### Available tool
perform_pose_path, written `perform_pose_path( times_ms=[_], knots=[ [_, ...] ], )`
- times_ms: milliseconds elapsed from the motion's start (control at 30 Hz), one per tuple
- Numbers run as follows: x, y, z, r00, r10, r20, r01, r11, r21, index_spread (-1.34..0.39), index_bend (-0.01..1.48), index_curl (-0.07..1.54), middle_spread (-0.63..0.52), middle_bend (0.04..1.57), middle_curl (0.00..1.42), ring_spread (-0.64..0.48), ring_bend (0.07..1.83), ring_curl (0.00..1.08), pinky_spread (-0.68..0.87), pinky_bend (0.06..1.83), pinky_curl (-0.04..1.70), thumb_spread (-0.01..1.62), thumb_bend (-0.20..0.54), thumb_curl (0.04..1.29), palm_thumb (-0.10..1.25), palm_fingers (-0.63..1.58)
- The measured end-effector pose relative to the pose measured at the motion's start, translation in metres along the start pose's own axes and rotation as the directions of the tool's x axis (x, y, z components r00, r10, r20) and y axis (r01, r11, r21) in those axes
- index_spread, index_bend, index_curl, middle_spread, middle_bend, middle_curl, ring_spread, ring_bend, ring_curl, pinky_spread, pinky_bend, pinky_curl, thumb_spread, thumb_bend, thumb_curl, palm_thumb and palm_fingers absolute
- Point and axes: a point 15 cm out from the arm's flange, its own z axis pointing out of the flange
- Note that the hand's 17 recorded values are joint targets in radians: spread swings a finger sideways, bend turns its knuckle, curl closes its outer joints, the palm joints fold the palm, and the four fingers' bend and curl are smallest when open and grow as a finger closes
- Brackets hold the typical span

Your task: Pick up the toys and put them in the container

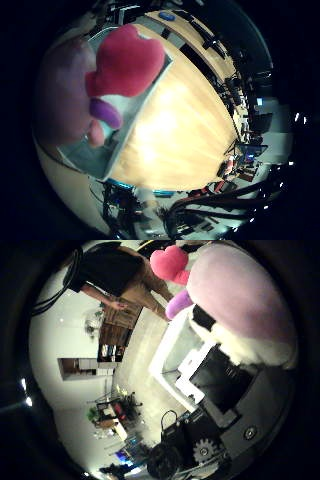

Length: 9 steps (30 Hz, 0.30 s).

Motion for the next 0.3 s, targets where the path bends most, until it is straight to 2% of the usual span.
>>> perform_pose_path(
  times_ms=[33, 67, 133, 300],
  knots=[
    [0.002, 0.003, 0.002, 1.000, -0.002, -0.008, 0.002, 1.000, -0.013, -0.50, 0.20, 0.68, -0.26, 0.32, 0.67, -0.15, 0.80, 0.43, -0.19, 1.07, 0.41, 1.03, -0.193, 0.26, 0.39, 0.04],
    [0.005, 0.006, 0.004, 1.000, -0.006, -0.018, 0.006, 0.999, -0.033, -0.50, 0.17, 0.64, -0.21, 0.29, 0.63, -0.07, 0.70, 0.39, -0.07, 1.07, 0.39, 0.99, -0.168, 0.25, 0.27, -0.04],
    [0.010, 0.014, 0.006, 0.999, -0.020, -0.035, 0.018, 0.997, -0.069, -0.49, 0.15, 0.56, -0.14, 0.24, 0.58, 0.03, 0.58, 0.30, 0.13, 1.01, 0.33, 0.93, -0.114, 0.23, 0.13, -0.08],
    [0.014, 0.013, 0.008, 0.999, -0.026, -0.037, 0.023, 0.997, -0.073, -0.47, 0.15, 0.47, -0.07, 0.20, 0.51, 0.14, 0.50, 0.25, 0.37, 0.94, 0.28, 0.86, -0.048, 0.24, 0.03, -0.04]
  ],
)
